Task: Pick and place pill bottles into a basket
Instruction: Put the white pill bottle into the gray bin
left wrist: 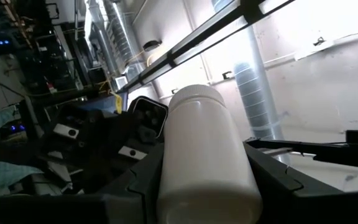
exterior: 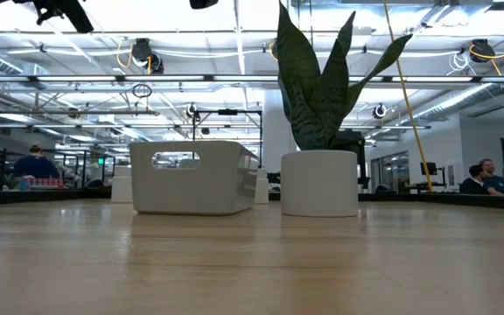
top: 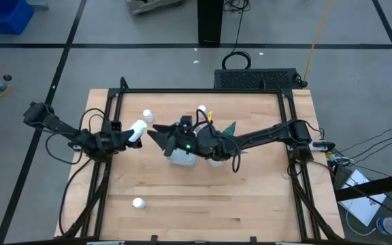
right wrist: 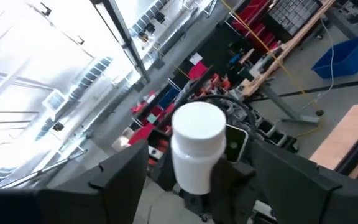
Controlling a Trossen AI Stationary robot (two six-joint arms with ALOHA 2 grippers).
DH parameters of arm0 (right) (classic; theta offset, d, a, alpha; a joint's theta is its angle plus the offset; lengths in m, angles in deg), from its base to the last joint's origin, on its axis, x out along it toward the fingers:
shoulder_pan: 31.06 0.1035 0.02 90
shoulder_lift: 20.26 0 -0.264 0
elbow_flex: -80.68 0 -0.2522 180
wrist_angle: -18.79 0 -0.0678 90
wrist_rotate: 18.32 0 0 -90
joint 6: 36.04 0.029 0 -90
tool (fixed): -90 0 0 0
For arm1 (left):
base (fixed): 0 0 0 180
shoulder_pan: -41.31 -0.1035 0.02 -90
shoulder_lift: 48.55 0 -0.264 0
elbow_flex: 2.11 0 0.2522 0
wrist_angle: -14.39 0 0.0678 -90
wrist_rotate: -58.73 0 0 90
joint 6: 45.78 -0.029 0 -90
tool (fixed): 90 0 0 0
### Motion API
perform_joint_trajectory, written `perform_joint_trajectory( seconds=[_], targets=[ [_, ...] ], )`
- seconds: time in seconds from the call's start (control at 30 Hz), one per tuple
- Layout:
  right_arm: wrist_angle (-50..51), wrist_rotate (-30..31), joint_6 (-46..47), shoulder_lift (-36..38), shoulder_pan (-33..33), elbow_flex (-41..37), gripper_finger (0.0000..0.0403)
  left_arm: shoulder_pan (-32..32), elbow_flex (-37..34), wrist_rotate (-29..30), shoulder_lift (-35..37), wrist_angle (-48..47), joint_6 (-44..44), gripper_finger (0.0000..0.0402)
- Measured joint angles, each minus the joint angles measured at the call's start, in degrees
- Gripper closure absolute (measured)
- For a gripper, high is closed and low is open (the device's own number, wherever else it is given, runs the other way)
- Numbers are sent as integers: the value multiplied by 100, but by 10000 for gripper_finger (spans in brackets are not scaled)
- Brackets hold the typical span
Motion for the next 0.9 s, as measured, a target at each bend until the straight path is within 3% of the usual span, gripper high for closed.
perform_joint_trajectory(
  seconds=[0.5,0.73,0.9],
  targets=[
    [67,-150,503,-66,-115,2,122,-42,166,584,-103,-92,-157,232],
    [50,-167,497,-72,-138,2,122,-367,768,241,-595,-732,108,232],
    [-121,-172,305,-72,-141,4,122,-452,963,40,-894,-585,167,232]
  ],
)
